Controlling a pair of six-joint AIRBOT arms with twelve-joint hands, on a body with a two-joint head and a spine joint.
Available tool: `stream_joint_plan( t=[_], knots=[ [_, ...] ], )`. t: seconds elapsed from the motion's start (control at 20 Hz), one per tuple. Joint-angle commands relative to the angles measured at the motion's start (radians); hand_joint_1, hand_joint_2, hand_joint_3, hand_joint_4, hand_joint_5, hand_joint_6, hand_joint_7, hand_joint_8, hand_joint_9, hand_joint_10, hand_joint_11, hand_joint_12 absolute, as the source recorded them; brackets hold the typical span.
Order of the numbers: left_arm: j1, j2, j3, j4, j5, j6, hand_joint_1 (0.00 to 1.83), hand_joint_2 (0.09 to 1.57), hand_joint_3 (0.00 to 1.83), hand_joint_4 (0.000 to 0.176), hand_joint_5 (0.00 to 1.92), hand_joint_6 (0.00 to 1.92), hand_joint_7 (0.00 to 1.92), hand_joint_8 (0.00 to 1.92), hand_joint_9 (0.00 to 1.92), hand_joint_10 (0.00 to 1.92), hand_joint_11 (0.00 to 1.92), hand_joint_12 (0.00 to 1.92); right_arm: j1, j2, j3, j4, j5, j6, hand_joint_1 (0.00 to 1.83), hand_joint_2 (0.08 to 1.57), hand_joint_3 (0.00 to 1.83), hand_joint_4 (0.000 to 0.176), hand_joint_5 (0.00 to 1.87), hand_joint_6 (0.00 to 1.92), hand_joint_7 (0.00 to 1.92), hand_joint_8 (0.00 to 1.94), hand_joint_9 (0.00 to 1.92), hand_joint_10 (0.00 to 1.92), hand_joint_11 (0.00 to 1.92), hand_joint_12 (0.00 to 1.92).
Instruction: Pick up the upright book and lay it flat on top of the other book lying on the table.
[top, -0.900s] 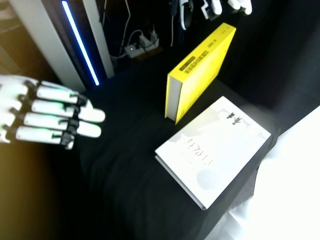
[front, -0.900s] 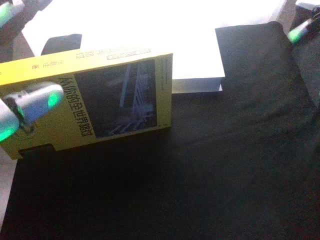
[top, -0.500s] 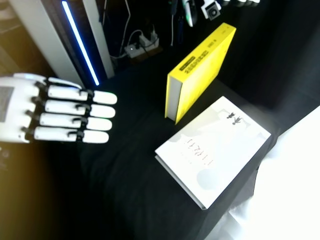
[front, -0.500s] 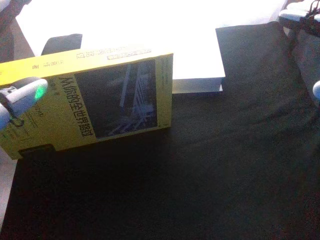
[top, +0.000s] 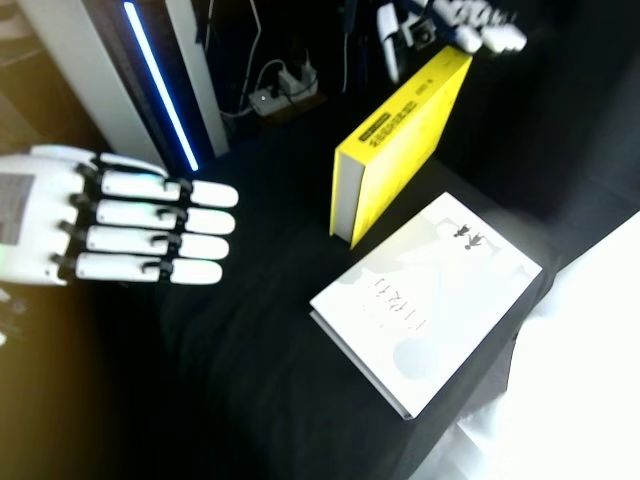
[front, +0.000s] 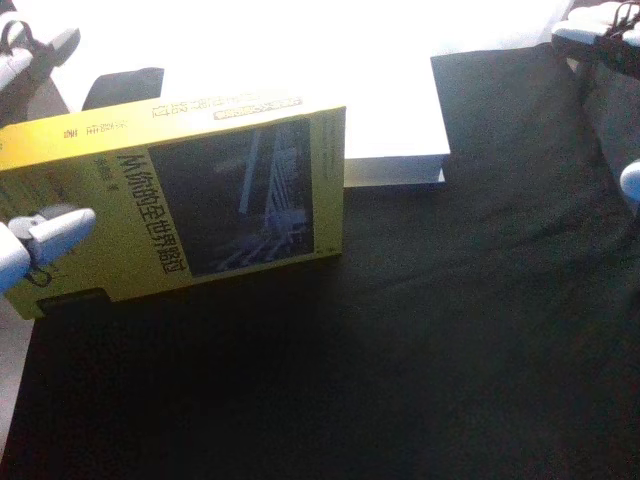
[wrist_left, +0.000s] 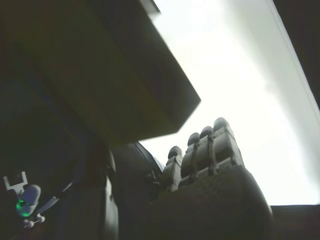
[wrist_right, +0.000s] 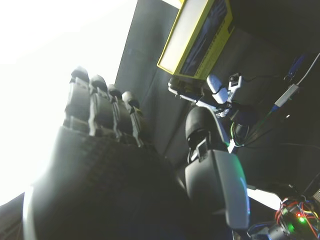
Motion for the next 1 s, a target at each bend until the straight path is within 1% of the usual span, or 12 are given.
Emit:
stream_joint_plan(
  t=[0.0, 0.1, 0.15, 0.25, 0.3, 0.35, 0.4, 0.45, 0.5, 0.55, 0.65, 0.95],
  knots=[
    [-0.003, -0.003, 0.008, 0.007, -0.116, 0.000, 0.63, 1.13, 0.00, 0.175, 0.00, 0.00, 0.00, 0.00, 0.00, 0.00, 0.00, 0.00, 0.012, 0.004, 0.005, 0.046, 0.115, 0.009, 0.42, 1.35, 0.00, 0.000, 0.00, 0.00, 0.00, 0.00, 0.00, 0.00, 0.00, 0.00],
    [-0.002, -0.015, 0.015, -0.005, -0.096, 0.000, 0.68, 1.13, 0.02, 0.164, 0.00, 0.00, 0.07, 0.00, 0.13, 0.02, 0.00, 0.58, 0.012, 0.002, 0.005, 0.046, 0.115, 0.012, 0.45, 1.35, 0.00, 0.000, 0.00, 0.00, 0.00, 0.00, 0.00, 0.00, 0.01, 0.01],
    [-0.002, -0.018, 0.019, -0.011, -0.089, 0.000, 0.72, 1.15, 0.01, 0.168, 0.00, 0.00, 0.07, 0.00, 0.13, 0.01, 0.00, 0.68, 0.012, 0.000, 0.005, 0.046, 0.115, 0.013, 0.47, 1.35, 0.00, 0.000, 0.00, 0.00, 0.00, 0.00, 0.00, 0.00, 0.00, 0.00],
    [-0.002, -0.024, 0.026, -0.022, -0.079, 0.000, 0.79, 1.17, 0.00, 0.114, 0.08, 0.01, 0.13, 0.01, 0.18, 0.02, 0.00, 0.88, 0.012, -0.002, 0.005, 0.046, 0.115, 0.015, 0.49, 1.35, 0.00, 0.000, 0.00, 0.00, 0.00, 0.00, 0.00, 0.00, 0.00, 0.00],
    [-0.002, -0.024, 0.026, -0.022, -0.079, 0.000, 0.82, 1.18, 0.00, 0.102, 0.10, 0.01, 0.17, 0.01, 0.24, 0.02, 0.00, 0.99, 0.012, -0.002, 0.005, 0.046, 0.115, 0.015, 0.47, 1.35, 0.00, 0.000, 0.00, 0.00, 0.00, 0.00, 0.00, 0.00, 0.00, 0.00],
    [-0.002, -0.024, 0.025, -0.019, -0.083, 0.000, 0.87, 1.17, 0.00, 0.061, 0.20, 0.01, 0.41, 0.03, 0.49, 0.07, 0.14, 1.13, 0.011, -0.002, 0.005, 0.046, 0.115, 0.017, 0.53, 1.34, 0.00, 0.000, 0.00, 0.00, 0.00, 0.00, 0.00, 0.00, 0.00, 0.00],
    [-0.001, -0.024, 0.024, -0.011, -0.089, 0.000, 0.92, 1.16, 0.00, 0.003, 0.36, 0.02, 0.62, 0.04, 0.68, 0.10, 0.26, 1.22, 0.010, -0.001, 0.005, 0.046, 0.115, 0.018, 0.54, 1.34, 0.00, 0.000, 0.00, 0.00, 0.00, 0.00, 0.00, 0.00, 0.00, 0.00],
    [0.005, -0.021, 0.019, 0.000, -0.104, 0.000, 0.97, 1.14, 0.00, 0.000, 0.53, 0.03, 0.84, 0.05, 0.87, 0.14, 0.37, 1.29, 0.010, -0.002, 0.005, 0.046, 0.115, 0.019, 0.53, 1.34, 0.00, 0.000, 0.00, 0.00, 0.00, 0.00, 0.00, 0.00, 0.00, 0.00],
    [0.010, -0.016, 0.012, 0.010, -0.121, 0.000, 1.19, 1.13, 0.00, 0.000, 0.84, 0.84, 0.95, 0.82, 1.18, 0.25, 0.69, 1.23, 0.010, -0.002, 0.005, 0.046, 0.115, 0.020, 0.54, 1.33, 0.00, 0.000, 0.00, 0.00, 0.00, 0.00, 0.00, 0.00, 0.00, 0.00],
    [0.016, -0.007, 0.003, 0.024, -0.144, 0.000, 1.24, 1.14, 0.00, 0.000, 0.82, 0.98, 1.02, 1.06, 1.37, 0.37, 0.97, 1.25, 0.010, -0.002, 0.005, 0.046, 0.115, 0.021, 0.55, 1.34, 0.00, 0.000, 0.00, 0.00, 0.00, 0.00, 0.00, 0.00, 0.00, 0.00],
    [0.036, 0.015, -0.016, 0.052, -0.205, 0.000, 1.25, 1.14, 0.00, 0.000, 0.85, 1.02, 1.03, 1.11, 1.28, 0.67, 1.08, 1.21, 0.010, -0.003, 0.005, 0.046, 0.115, 0.021, 0.49, 1.35, 0.00, 0.000, 0.00, 0.00, 0.00, 0.00, 0.00, 0.00, 0.00, 0.00],
    [0.114, 0.067, -0.051, 0.120, -0.376, 0.000, 1.26, 1.15, 0.00, 0.000, 0.80, 1.08, 1.05, 1.06, 1.24, 0.69, 1.06, 1.18, 0.010, -0.012, 0.011, 0.063, 0.115, 0.021, 0.53, 1.36, 0.01, 0.000, 0.00, 0.00, 0.00, 0.00, 0.00, 0.00, 0.00, 0.00]
  ],
)
